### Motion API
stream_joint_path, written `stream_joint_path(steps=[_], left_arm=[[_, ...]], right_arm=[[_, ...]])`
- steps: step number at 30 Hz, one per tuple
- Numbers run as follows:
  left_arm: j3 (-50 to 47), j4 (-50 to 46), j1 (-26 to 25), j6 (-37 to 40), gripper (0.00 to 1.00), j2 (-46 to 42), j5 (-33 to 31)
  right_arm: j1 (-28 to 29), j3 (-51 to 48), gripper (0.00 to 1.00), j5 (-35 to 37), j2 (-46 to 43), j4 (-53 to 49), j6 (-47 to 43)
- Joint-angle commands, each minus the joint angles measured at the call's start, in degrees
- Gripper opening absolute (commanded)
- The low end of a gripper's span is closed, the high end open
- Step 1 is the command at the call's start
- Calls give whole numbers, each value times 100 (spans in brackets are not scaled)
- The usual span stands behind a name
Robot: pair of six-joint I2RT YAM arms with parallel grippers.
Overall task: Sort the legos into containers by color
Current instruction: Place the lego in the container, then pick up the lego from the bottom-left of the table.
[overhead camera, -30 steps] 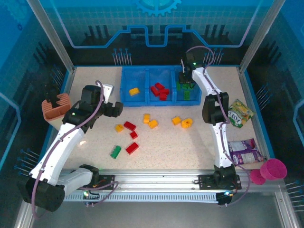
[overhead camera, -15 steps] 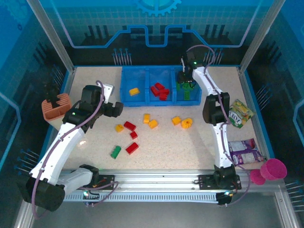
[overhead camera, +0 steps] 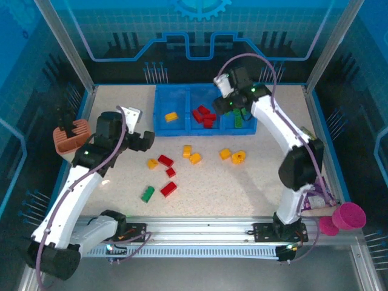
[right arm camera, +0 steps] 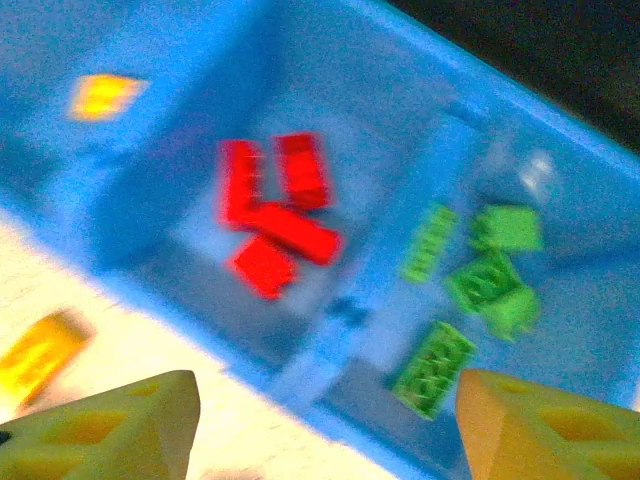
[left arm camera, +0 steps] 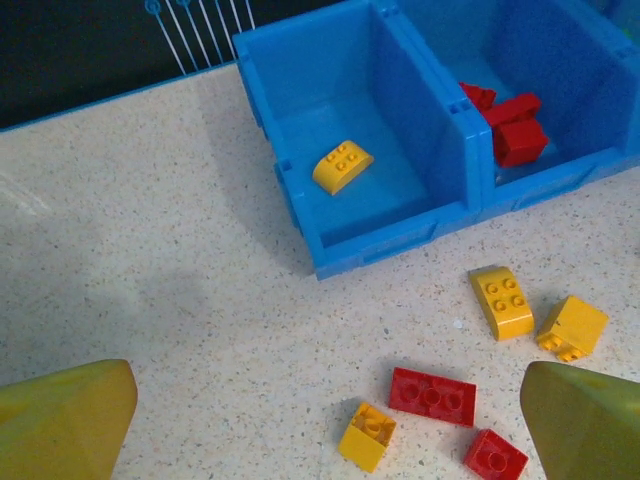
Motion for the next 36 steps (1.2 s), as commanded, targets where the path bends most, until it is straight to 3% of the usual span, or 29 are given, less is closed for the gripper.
stream_joint_path(steps=[1,4,8,11,16,26,36], left_arm=[[324,-363,59,130,99,-340,-125],[434,-592,71,-27,99,-636,-237],[562,-1014,84,-158,99,-946,-389],[646,-1297,97,-246,100,-1210,-543],[828,-1734,102,-401,99,-1636,-585],[711,-2057,97,-338,99,-2080,-629],[539,-1872,98,-264,99,-2115,-628]], right_arm=[[434,-635,71,-1099,-677,229,-1246],[1162,-1451,77,-2076,-1239,244,-2571],[2180,-2301,84,-2104,-1554,975,-3517],[2802,-2163,82,-2075,-1253,908,-3831],[3585,-2165,84,-1987,-646,1613,-4212],[4228,-669,82,-2089,1270,1038,-4260],[4248,-249,79,-1970,2152,1096,-4349]])
